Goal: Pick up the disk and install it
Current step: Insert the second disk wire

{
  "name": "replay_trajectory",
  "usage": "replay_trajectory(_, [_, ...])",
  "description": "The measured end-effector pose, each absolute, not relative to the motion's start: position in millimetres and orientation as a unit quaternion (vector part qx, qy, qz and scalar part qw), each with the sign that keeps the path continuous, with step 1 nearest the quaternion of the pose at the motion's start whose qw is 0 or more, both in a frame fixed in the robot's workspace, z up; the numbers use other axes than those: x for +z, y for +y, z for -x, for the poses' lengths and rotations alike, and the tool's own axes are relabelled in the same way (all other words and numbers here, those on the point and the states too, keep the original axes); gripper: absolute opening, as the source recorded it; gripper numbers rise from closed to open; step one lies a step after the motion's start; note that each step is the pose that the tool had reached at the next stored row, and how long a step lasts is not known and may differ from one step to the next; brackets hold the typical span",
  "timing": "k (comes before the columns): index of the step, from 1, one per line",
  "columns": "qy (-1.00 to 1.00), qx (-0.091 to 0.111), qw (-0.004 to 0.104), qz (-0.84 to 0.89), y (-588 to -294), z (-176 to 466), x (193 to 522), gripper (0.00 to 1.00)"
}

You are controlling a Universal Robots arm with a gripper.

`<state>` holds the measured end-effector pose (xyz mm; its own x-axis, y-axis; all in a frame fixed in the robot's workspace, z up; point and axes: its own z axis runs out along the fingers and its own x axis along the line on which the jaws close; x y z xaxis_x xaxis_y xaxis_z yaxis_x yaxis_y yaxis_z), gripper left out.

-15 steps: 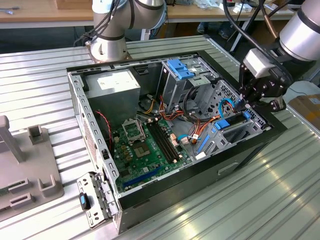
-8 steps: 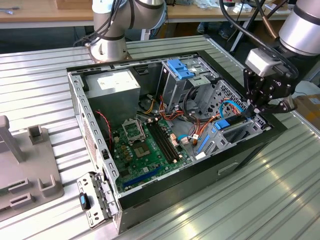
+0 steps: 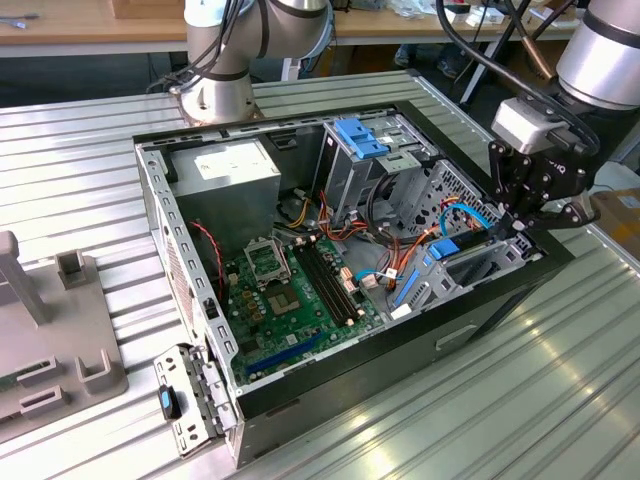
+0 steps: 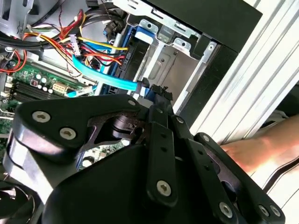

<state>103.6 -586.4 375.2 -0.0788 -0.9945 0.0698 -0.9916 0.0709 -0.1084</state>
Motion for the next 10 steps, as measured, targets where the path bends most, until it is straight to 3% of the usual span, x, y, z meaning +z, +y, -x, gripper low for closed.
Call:
replay_trajectory(1, [0.732, -0.064, 0.011, 0.679, -586.4, -103.6, 375.2, 0.18])
replay_trajectory(3, [0.732, -0.063, 0.012, 0.679, -586.5, -103.5, 375.3, 0.18])
replay_trajectory(4, [0.732, -0.057, 0.017, 0.678, -586.5, -103.5, 375.2, 0.18])
replay_trajectory(6, [0.733, -0.041, 0.032, 0.678, -586.4, -103.5, 375.2, 0.18])
replay_trajectory(10, [0.734, 0.004, 0.074, 0.675, -586.4, -103.5, 375.2, 0.18])
